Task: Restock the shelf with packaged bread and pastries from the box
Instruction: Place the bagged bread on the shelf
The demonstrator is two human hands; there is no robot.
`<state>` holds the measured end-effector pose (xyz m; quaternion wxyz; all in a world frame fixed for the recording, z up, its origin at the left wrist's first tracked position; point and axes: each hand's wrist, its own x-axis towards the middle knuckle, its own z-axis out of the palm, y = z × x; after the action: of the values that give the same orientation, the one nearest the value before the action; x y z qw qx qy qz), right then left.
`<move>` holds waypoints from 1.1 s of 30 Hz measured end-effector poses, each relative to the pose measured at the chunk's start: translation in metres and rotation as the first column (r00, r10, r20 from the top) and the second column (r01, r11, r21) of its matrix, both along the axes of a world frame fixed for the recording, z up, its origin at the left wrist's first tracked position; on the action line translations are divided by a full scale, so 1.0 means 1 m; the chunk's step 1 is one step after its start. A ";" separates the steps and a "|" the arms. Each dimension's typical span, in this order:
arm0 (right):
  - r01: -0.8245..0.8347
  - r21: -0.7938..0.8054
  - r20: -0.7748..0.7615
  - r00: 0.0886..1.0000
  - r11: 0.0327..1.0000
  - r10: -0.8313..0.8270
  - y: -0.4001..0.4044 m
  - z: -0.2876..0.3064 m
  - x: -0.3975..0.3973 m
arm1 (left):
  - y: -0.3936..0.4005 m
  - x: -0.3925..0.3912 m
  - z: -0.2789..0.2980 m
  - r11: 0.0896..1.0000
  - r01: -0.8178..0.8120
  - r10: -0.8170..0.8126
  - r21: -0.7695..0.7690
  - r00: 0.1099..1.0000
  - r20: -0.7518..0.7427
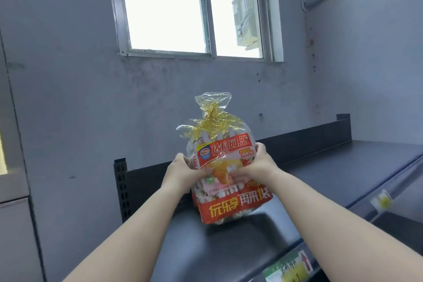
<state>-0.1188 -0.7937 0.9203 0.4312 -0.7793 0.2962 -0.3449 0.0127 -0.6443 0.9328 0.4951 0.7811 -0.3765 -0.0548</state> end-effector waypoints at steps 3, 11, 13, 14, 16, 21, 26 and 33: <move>-0.019 0.036 -0.003 1.000 0.999 0.019 -0.015 -0.015 0.010 | -0.011 0.004 -0.009 0.999 -0.039 0.038 0.035 0.999 0.011; -0.207 0.062 -0.012 0.978 0.976 0.208 -0.053 -0.023 0.015 | -0.019 -0.007 -0.006 0.989 -0.100 0.095 0.110 0.994 0.048; -0.252 0.061 -0.021 0.967 0.966 0.253 -0.059 -0.024 0.014 | -0.020 -0.012 -0.009 0.983 -0.143 0.140 0.114 0.990 0.031; -0.270 0.060 -0.020 0.962 0.961 0.272 -0.063 -0.024 0.014 | -0.021 -0.015 -0.010 0.981 -0.161 0.161 0.105 0.987 0.014; -0.299 0.058 -0.017 0.954 0.952 0.301 -0.069 -0.025 0.014 | -0.022 -0.024 -0.012 0.982 -0.184 0.186 0.053 0.981 -0.046; -0.344 0.060 -0.023 0.938 0.937 0.346 -0.076 -0.024 0.012 | -0.028 -0.043 -0.018 0.971 -0.238 0.235 -0.016 0.966 -0.108; -0.338 0.024 -0.071 0.938 0.941 0.338 -0.076 -0.022 0.006 | -0.031 -0.059 -0.017 0.944 -0.330 0.331 0.028 0.942 -0.063; -0.016 -0.562 0.061 0.996 0.827 0.060 -0.049 0.008 -0.019 | -0.005 -0.083 -0.005 0.821 -0.567 0.529 0.070 0.800 0.282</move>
<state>-0.1378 -0.8427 0.9281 0.2012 -0.8636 0.1497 -0.4374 -0.0704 -0.6489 0.9279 0.3775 0.8922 -0.1881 0.1615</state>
